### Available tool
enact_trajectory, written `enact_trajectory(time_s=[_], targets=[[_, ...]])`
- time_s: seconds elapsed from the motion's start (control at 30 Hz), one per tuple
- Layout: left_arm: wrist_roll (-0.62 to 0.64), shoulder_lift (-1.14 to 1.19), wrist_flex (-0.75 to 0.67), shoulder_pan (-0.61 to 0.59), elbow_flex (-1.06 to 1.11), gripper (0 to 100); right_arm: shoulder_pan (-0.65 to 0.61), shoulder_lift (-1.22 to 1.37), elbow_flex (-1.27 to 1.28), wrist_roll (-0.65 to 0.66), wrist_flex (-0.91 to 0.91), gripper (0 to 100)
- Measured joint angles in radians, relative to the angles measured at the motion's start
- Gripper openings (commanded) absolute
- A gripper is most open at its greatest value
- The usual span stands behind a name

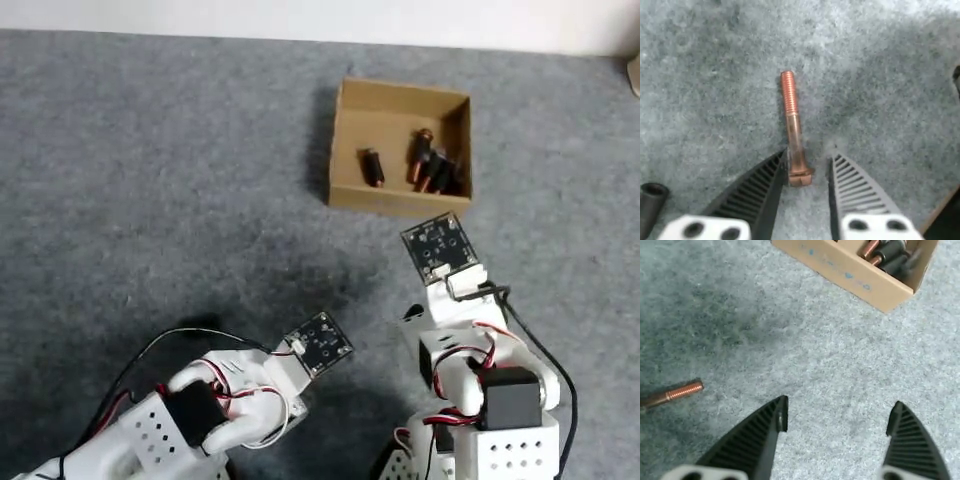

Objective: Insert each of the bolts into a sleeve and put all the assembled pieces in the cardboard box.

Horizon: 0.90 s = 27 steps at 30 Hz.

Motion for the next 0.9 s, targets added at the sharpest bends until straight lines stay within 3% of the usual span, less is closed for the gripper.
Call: enact_trajectory(time_s=[0.13, 0.33, 0.47, 0.67, 0.9], targets=[[0.000, 0.000, 0.000, -0.012, -0.003, 13, 0.000, 0.000, 0.000, 0.000, 0.000, 29.7], [-0.032, 0.149, 0.072, -0.195, -0.206, 13, 0.038, 0.000, 0.000, 0.000, 0.000, 29.7], [-0.034, 0.433, 0.041, -0.198, -0.282, 13, 0.044, 0.000, 0.000, 0.000, 0.000, 29.7], [0.003, 0.825, -0.130, -0.196, -0.301, 13, 0.044, 0.000, 0.000, 0.000, 0.000, 29.7], [0.020, 0.957, -0.172, -0.180, -0.359, 13, 0.044, 0.000, 0.000, 0.000, 0.000, 29.7]])
